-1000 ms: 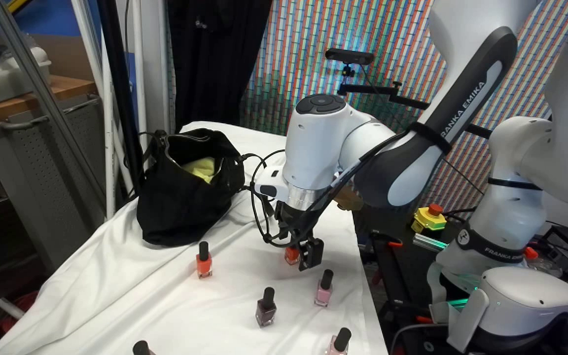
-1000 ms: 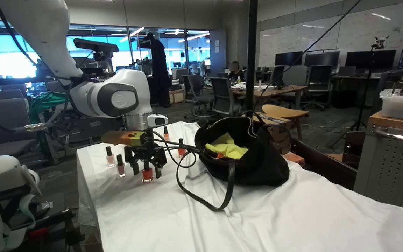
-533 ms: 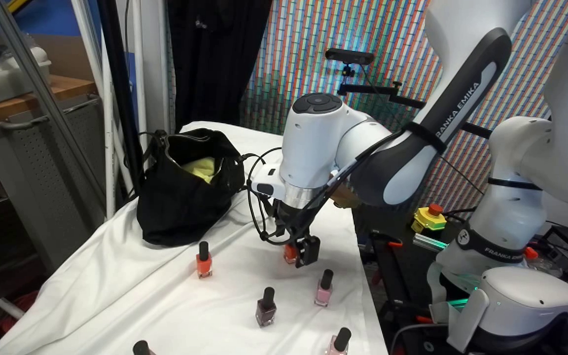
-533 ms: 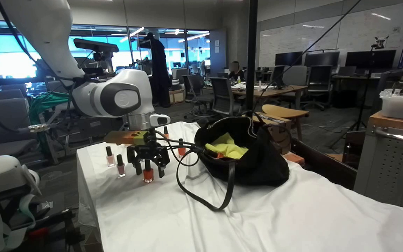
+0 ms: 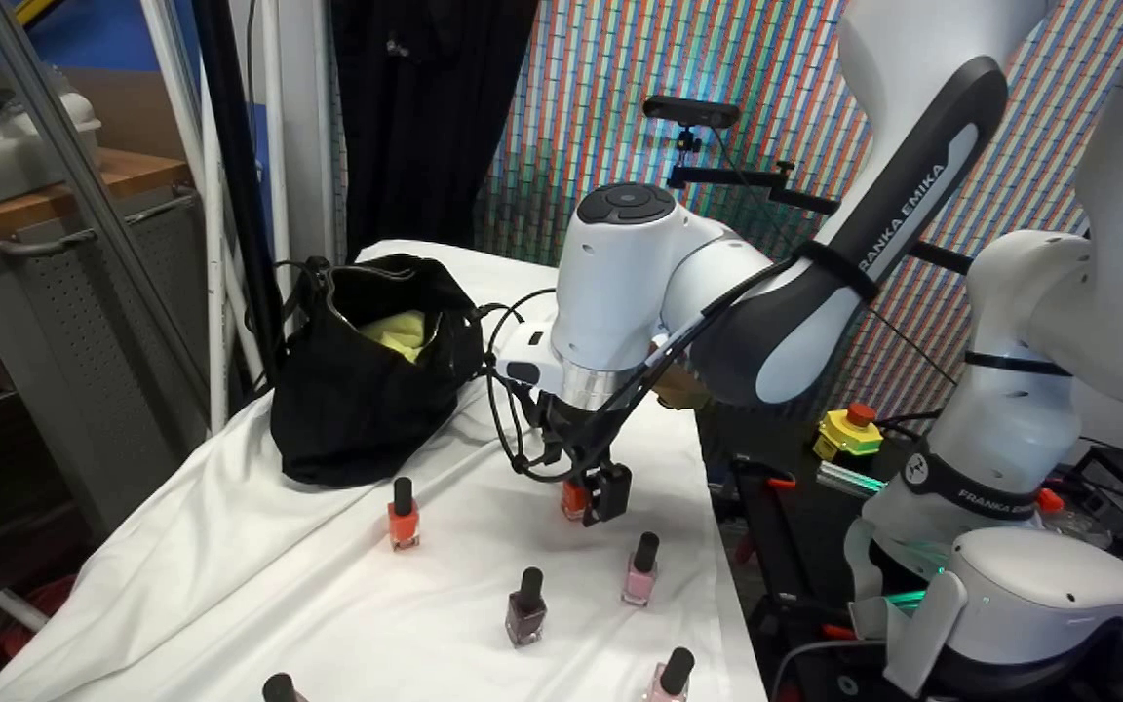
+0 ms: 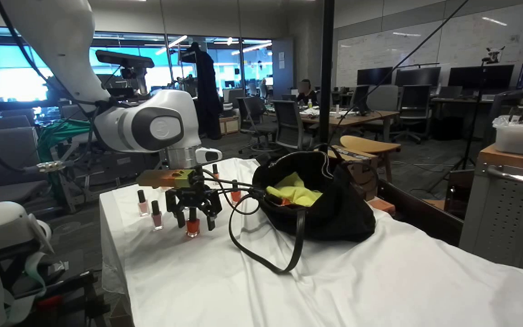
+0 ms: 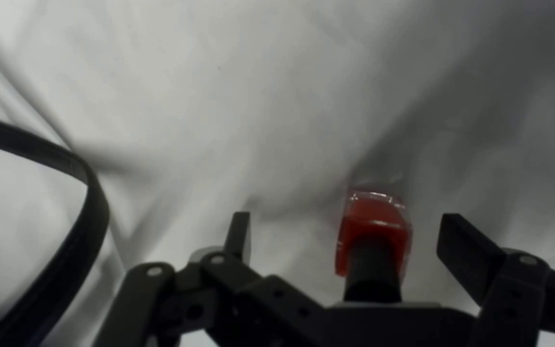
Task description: Put the nail polish bottles in the bag
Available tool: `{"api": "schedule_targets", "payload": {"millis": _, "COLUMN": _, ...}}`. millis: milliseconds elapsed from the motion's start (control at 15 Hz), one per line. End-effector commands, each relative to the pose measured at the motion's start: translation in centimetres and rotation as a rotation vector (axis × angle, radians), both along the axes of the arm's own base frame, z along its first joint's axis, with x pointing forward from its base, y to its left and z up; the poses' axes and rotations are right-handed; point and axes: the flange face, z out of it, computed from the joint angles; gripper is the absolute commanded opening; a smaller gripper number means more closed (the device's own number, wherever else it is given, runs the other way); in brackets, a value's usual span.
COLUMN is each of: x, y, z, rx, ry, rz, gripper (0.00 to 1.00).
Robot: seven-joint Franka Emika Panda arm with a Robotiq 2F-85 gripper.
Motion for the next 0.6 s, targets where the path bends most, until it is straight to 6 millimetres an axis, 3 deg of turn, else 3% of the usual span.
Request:
{"api": "schedule_targets", "payload": {"millis": 0, "x": 0.27, "y": -0.12, "z": -0.85, "rx": -0.011, "ry": 0.012, "rz": 0.020, "gripper": 1.00}}
{"api": "schedule_targets", "payload": {"millis": 133, "x": 0.21, "y": -0.07, "z": -0.89, "rx": -0.012, "ry": 0.013, "rz": 0.023, "gripper": 0.89}}
{"api": "schedule_targets", "payload": {"millis": 200, "x": 0.17, "y": -0.07, "z": -0.92, "rx": -0.012, "ry": 0.014, "rz": 0.023, "gripper": 0.68}}
{"api": "schedule_targets", "payload": {"millis": 333, "x": 0.14, "y": -0.03, "z": -0.91, "rx": -0.011, "ry": 0.014, "rz": 0.024, "gripper": 0.63}}
{"api": "schedule_targets", "payload": {"millis": 533, "x": 0.08, "y": 0.03, "z": -0.88, "rx": -0.007, "ry": 0.014, "rz": 0.025, "gripper": 0.42}}
